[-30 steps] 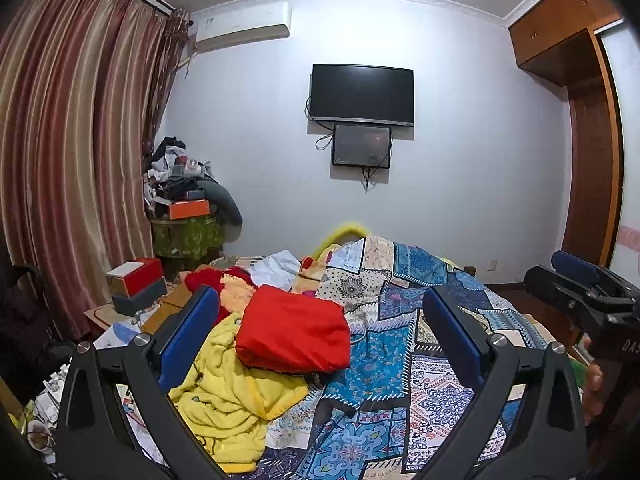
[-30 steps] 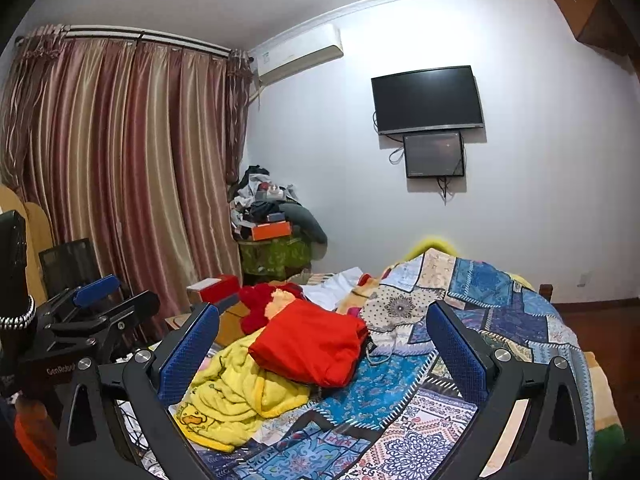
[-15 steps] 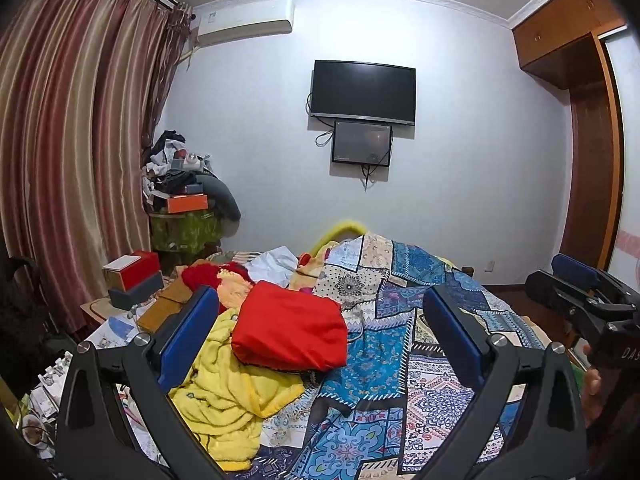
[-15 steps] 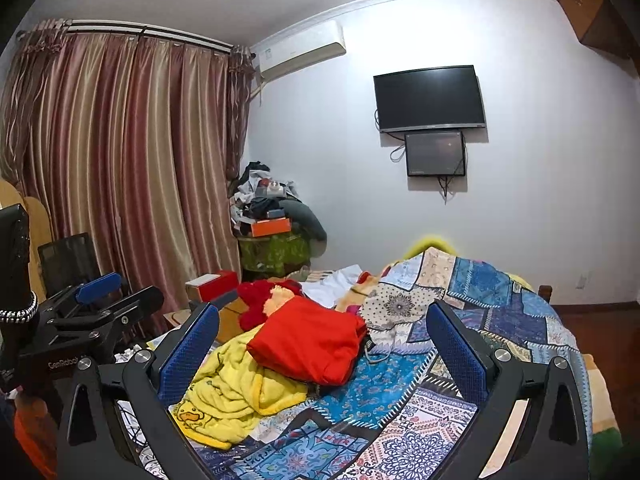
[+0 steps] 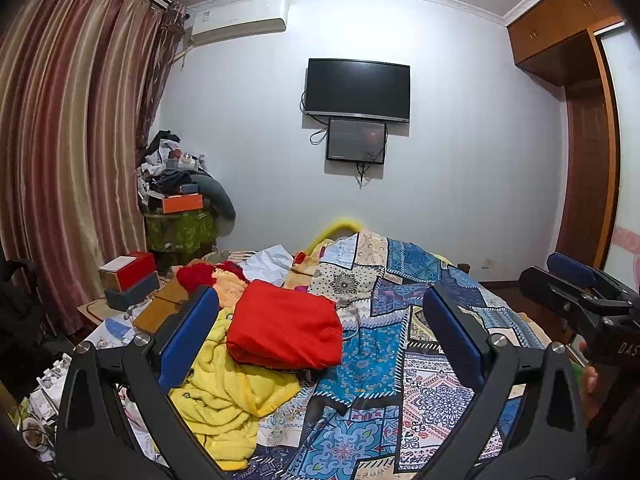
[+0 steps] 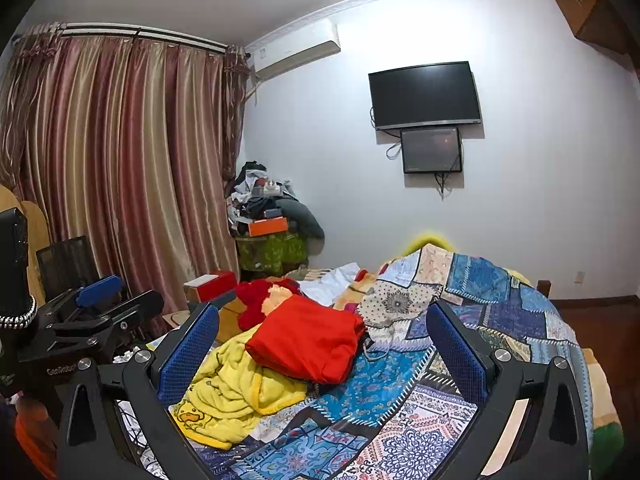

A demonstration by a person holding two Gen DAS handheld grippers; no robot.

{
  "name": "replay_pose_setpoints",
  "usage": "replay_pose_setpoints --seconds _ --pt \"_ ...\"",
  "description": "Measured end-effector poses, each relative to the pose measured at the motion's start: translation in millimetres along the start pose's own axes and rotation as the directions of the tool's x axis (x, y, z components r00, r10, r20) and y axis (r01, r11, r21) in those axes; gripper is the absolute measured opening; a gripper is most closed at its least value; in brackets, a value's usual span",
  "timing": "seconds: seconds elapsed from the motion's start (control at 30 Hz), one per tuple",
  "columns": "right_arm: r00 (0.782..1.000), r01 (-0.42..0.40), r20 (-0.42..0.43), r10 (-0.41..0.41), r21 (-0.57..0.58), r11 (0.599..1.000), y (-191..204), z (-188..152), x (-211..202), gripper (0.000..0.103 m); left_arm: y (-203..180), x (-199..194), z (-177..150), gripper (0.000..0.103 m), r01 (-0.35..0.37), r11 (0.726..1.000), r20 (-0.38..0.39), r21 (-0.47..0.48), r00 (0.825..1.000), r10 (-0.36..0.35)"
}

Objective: Fold large clothes

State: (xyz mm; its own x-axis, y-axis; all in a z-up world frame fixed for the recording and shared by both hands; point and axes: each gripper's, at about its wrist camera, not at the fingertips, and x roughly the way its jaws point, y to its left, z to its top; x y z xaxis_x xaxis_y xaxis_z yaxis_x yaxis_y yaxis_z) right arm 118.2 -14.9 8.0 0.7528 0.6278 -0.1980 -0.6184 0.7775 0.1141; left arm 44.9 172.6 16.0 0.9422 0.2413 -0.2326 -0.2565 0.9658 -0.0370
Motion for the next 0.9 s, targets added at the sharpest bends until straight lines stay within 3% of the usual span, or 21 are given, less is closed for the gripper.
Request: replay_pose_setpoints --seconds 0.9 --pt "1.0 0.018 -0.009 -0.018 0.011 1.0 -5.1 -0.7 -0.8 0.103 -1.8 3.6 -4.8 0.103 0.038 0.999 -0.027 -0.021 0.999 -0.039"
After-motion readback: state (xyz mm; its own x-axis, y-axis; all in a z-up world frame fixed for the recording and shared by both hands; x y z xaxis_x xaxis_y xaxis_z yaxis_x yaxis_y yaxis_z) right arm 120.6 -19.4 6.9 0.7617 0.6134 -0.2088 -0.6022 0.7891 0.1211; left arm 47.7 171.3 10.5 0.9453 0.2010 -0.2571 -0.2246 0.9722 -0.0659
